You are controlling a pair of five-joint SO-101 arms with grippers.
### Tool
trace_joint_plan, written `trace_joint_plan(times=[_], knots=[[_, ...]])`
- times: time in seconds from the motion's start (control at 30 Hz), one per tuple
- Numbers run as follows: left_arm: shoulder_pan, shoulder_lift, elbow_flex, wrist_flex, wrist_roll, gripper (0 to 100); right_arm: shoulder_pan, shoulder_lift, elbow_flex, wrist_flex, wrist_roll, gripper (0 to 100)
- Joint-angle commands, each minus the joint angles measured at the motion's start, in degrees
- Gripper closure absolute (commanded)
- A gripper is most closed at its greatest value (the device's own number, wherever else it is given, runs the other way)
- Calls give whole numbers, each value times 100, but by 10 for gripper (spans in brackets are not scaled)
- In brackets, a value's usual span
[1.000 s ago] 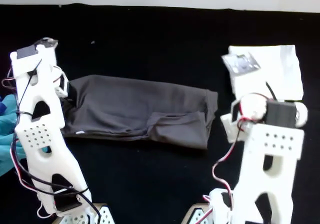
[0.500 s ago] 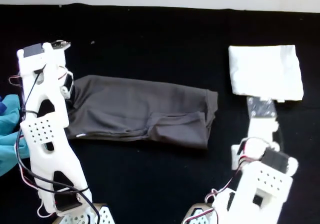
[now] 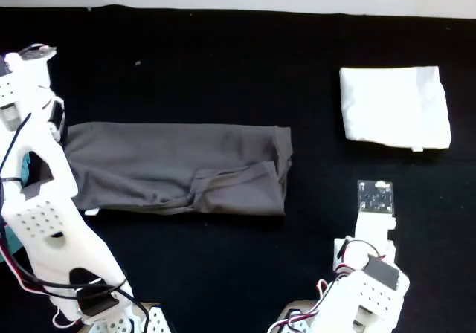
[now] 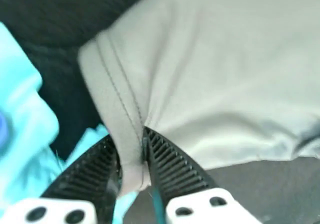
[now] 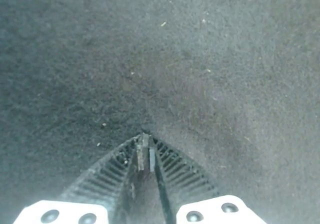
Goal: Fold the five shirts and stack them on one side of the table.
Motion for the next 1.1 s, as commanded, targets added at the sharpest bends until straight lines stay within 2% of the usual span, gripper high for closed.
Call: trace_joint_plan(times=[0.0,0.17,0.33,0.5,0.6,0.73,0.9,1.07], knots=[[664,-1086,760,62,-53,991,22,-303,207,-189,18,991],[1842,-2264,1692,62,-44,991,40,-769,418,-57,26,991],[3407,-3037,2044,53,-53,991,22,-1288,558,189,26,991],[5015,-2967,2105,-132,-62,991,22,-1815,708,418,26,991],[5736,-2615,2035,-431,-62,991,22,-2123,787,567,26,991],[6193,-1930,2009,-1011,-44,991,13,-2510,840,796,26,991],[6378,-1235,1938,-1644,-44,991,13,-2809,927,963,26,991],[6404,-910,1033,-1705,-26,990,13,-2923,945,1007,26,991]])
